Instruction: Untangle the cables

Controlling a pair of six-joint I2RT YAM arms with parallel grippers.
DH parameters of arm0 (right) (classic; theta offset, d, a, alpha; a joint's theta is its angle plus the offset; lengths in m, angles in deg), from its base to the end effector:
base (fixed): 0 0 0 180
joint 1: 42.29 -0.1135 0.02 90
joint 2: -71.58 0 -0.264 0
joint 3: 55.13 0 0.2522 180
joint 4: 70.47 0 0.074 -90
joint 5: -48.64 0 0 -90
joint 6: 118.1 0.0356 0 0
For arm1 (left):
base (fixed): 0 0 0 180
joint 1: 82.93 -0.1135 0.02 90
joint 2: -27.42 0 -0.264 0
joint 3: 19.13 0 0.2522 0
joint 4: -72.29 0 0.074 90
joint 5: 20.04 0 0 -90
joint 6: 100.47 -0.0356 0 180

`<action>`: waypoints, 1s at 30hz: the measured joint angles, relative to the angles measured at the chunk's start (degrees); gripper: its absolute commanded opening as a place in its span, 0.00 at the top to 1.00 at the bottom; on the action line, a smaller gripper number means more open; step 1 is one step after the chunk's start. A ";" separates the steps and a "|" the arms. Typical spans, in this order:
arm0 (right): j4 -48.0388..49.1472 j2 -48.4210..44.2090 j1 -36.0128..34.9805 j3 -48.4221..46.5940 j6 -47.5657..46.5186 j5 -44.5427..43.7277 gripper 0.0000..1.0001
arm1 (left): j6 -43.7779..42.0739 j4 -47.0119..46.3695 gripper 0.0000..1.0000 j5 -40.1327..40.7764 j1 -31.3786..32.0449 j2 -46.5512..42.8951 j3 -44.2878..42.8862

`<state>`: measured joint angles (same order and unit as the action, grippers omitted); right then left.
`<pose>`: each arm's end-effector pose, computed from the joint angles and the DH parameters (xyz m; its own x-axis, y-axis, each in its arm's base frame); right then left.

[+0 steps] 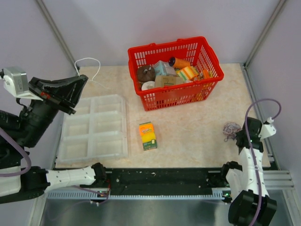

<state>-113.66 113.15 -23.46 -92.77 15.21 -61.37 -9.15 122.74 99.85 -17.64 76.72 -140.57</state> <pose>0.1354 -0.0590 0.1926 -0.1455 0.7306 -0.6671 0.8568 0.4302 0.2843 0.0256 -0.0131 0.5924 0.1408 -0.3537 -0.9247 0.5974 0.7751 -0.2055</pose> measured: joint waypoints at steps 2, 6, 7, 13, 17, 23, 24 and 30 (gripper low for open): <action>1.40 0.66 0.15 -0.68 -1.77 -0.83 1.00 | -0.02 0.04 1.00 -0.48 0.00 0.35 -0.02; 3.41 4.24 1.29 -1.51 -3.10 -1.73 1.00 | -1.40 1.03 1.00 -0.50 0.00 0.37 -1.84; 3.78 5.77 1.38 -1.79 -3.28 -1.99 1.00 | -1.77 1.64 1.00 -0.50 0.00 0.50 -3.30; 5.66 11.19 1.77 -2.58 -4.09 -1.88 1.00 | -4.13 3.39 1.00 -0.39 0.00 0.70 -14.40; 6.45 11.87 3.08 -2.60 -4.37 -1.62 1.00 | -4.28 2.93 1.00 -0.15 0.00 -1.68 -13.40; 6.86 11.87 4.22 -3.32 -5.86 2.58 0.89 | -0.39 -1.99 1.00 -4.07 0.00 -5.27 0.13; 6.84 11.78 4.22 -3.48 -6.32 4.37 0.87 | 0.44 -2.01 1.00 -5.49 0.00 -4.20 0.68; 6.25 7.96 4.22 -3.56 -10.23 17.25 0.50 | 3.41 -3.21 1.00 -12.57 0.00 6.14 -1.62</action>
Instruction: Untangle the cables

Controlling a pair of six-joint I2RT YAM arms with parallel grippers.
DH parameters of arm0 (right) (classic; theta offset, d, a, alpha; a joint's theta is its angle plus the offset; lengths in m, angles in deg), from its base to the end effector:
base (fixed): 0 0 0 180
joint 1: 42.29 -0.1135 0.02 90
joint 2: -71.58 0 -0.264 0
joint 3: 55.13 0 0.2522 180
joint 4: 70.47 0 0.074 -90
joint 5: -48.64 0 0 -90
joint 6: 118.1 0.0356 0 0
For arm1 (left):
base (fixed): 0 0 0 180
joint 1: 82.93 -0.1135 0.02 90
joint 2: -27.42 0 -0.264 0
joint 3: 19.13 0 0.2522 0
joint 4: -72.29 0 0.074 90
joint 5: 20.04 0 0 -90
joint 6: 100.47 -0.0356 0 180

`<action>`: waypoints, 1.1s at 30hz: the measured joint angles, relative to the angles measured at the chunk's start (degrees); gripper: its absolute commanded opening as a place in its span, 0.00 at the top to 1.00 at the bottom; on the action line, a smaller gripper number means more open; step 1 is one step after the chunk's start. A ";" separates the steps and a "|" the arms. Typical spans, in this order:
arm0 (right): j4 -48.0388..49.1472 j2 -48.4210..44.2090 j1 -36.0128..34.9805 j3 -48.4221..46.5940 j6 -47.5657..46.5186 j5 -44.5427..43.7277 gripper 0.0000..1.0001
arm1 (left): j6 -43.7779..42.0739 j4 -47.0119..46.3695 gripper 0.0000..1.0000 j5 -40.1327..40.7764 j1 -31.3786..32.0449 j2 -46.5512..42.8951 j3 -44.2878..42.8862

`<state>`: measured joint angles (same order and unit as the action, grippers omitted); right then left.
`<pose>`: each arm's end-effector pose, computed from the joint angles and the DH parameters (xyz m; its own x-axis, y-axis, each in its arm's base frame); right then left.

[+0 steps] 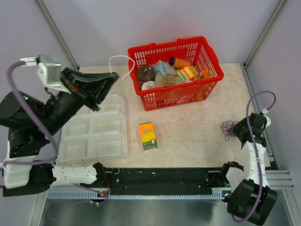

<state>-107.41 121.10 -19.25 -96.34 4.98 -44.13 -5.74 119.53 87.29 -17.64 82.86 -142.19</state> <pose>0.1606 -0.0702 0.2001 -0.3171 0.7273 -0.6086 0.7105 0.6073 0.3555 0.0378 -0.0569 0.6017 0.0832 -0.3691 -0.9257 0.7599 0.6244 -0.1807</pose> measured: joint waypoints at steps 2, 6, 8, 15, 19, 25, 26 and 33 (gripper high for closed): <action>-0.70 -2.23 -0.04 -0.02 -1.25 3.82 0.40 | 0.48 -0.09 1.00 -1.77 0.00 3.06 -1.81; -1.92 -7.91 -1.99 -0.13 -2.08 9.60 0.22 | 1.03 -0.26 1.00 -3.78 0.00 6.64 -4.07; -2.36 -10.12 -4.22 -0.68 -2.05 12.11 0.14 | 1.16 -0.52 1.00 -4.02 0.00 6.84 -4.55; -2.49 -12.41 -8.57 -3.78 -2.08 19.41 0.14 | 2.84 -3.08 1.00 -5.31 0.00 6.54 -5.60; -2.71 -12.72 -8.68 -3.69 -1.88 23.52 0.14 | 5.27 -7.19 1.00 -6.93 0.00 5.27 0.11; -1.64 -14.67 -8.70 -0.94 -0.92 29.38 0.16 | 11.89 -13.33 1.00 -13.09 0.00 5.81 20.50; -1.68 -14.78 -8.70 -0.13 -0.87 30.12 0.16 | 13.25 -14.38 1.00 -14.73 0.00 7.10 24.37; -1.73 -15.39 -8.70 4.07 -0.26 32.06 0.17 | 20.04 -15.19 1.00 -20.46 1.57 17.79 45.51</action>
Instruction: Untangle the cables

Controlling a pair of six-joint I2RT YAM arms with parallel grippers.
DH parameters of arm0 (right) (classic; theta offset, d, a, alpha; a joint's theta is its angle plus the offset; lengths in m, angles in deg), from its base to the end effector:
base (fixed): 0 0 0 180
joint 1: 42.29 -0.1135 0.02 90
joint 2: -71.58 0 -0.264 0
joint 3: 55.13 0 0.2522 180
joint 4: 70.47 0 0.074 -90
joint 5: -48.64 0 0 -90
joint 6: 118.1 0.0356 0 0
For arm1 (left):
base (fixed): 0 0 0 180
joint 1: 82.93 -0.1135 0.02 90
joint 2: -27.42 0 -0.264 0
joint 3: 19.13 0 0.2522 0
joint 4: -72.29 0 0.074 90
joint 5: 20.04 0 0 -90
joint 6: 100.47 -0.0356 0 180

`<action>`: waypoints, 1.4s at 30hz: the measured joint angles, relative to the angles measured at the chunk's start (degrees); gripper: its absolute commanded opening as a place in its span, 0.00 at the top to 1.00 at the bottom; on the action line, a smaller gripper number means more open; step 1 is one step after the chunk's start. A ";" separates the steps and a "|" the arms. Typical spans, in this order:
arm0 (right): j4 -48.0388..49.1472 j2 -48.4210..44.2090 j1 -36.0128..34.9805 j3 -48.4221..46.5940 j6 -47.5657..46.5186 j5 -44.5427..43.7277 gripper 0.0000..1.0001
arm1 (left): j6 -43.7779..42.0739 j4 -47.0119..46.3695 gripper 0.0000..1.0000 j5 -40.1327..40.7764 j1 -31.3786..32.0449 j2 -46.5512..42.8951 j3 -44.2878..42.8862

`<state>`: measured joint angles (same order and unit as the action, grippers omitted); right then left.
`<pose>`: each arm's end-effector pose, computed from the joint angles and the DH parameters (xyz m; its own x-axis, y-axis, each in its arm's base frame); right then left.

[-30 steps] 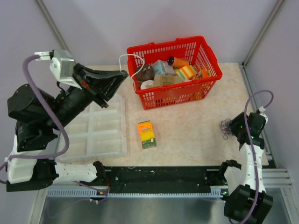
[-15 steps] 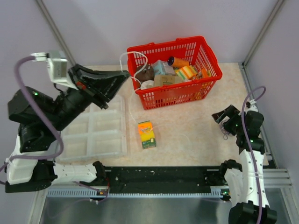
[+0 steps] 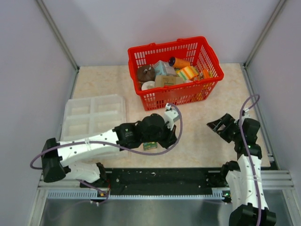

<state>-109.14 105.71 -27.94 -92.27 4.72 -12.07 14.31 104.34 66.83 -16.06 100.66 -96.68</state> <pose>0.1387 -0.0175 0.2136 -0.5662 0.6328 -0.5282 0.1641 0.7146 0.6801 0.1130 -0.2696 0.3342 -0.5588 0.2429 -0.7929 0.7743 0.4952 -0.3940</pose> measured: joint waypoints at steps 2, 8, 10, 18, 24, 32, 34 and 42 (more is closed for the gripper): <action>0.17 0.00 0.00 0.50 0.24 0.39 0.17 | 0.90 0.70 1.00 0.70 1.14 0.07 3.06; 2.10 0.44 0.00 2.51 0.68 0.90 0.17 | -0.35 2.78 1.00 7.67 5.11 3.08 3.48; 2.75 0.92 0.00 3.21 0.72 1.01 0.17 | -0.92 4.85 1.00 8.98 5.22 7.06 1.77; 4.00 1.95 0.00 5.55 0.37 0.98 0.17 | -0.98 13.33 0.99 12.20 5.18 23.10 -5.22; 5.62 2.01 0.00 5.81 0.15 1.16 0.17 | -0.87 14.97 0.93 12.09 5.18 26.88 -7.48; 6.88 1.79 0.00 6.14 0.13 2.43 0.17 | 1.55 14.67 0.59 10.45 5.11 27.36 -5.51; 6.97 1.49 0.00 6.16 0.15 2.78 0.17 | 2.40 14.53 0.53 10.45 5.11 26.67 -3.32; 7.63 0.74 0.00 6.19 0.17 3.61 0.17 | 5.35 13.88 0.23 10.45 5.07 24.52 1.62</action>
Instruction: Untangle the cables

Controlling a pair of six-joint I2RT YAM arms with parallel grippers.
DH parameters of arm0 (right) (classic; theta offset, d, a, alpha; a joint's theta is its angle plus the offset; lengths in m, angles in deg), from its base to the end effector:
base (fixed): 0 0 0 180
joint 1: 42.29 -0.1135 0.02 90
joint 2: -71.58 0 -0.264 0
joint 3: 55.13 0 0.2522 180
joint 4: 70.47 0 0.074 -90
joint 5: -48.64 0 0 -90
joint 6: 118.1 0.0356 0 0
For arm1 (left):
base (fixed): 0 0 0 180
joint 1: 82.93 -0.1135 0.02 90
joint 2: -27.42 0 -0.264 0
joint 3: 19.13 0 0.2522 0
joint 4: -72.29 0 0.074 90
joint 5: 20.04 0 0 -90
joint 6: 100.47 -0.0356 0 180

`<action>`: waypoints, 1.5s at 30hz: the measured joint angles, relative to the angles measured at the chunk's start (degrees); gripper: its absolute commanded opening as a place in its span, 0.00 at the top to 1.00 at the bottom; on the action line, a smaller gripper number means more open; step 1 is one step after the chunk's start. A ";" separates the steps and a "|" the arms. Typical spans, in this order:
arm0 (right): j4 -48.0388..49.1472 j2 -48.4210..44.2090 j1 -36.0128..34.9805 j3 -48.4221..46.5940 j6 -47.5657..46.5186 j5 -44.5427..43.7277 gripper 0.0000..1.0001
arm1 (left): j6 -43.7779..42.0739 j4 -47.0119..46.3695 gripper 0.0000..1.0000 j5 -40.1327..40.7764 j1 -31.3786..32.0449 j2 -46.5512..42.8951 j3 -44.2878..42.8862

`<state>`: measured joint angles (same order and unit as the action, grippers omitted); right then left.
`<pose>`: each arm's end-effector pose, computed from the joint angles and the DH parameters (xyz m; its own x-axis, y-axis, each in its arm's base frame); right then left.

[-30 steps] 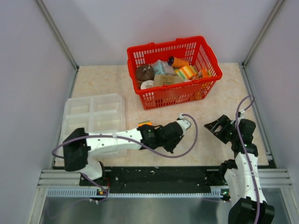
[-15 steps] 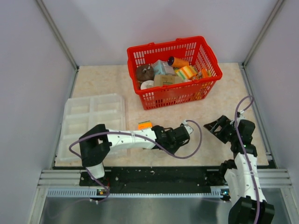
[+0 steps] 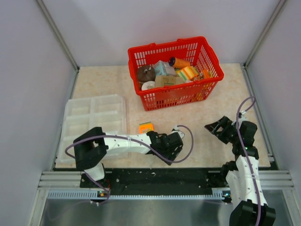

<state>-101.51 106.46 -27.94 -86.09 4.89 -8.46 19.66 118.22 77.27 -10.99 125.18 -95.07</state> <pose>0.1406 -0.0160 0.1877 -0.5871 0.6221 -0.5179 0.1151 0.6975 0.7073 0.1070 -0.3134 0.1802 -0.7140 0.5837 -0.3866 0.6586 0.7473 -0.0882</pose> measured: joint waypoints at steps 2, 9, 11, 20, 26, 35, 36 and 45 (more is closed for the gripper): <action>0.33 -0.07 0.00 0.26 0.00 0.13 0.17 | 1.05 -0.22 0.13 0.07 0.00 -2.16 1.73; 0.39 -0.90 0.00 1.05 0.02 0.92 0.17 | 8.11 0.22 0.02 2.49 0.61 -11.45 4.63; 0.37 -1.16 0.00 1.14 0.04 1.05 0.17 | 13.88 1.62 0.02 3.34 0.68 -13.88 4.68; 1.01 -1.49 0.00 1.46 0.07 1.44 0.17 | 45.62 7.76 0.02 7.48 0.76 -27.21 11.74; 1.44 -2.23 0.00 1.46 0.11 1.95 0.17 | 58.14 10.56 0.02 8.59 0.76 -29.83 17.11; 1.62 -2.62 0.00 1.86 0.20 2.43 0.17 | 61.42 4.20 0.02 10.67 0.76 -23.50 17.77; 1.62 -2.62 0.00 1.95 0.22 2.54 0.18 | 61.53 4.00 0.02 10.56 0.76 -22.47 17.53; 2.08 -2.62 0.00 2.64 0.28 2.75 0.17 | 63.01 7.76 0.03 11.89 1.86 -23.58 17.27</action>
<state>-99.43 103.83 -27.94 -83.44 5.17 -5.70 82.68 125.98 89.16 -9.13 101.60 -77.80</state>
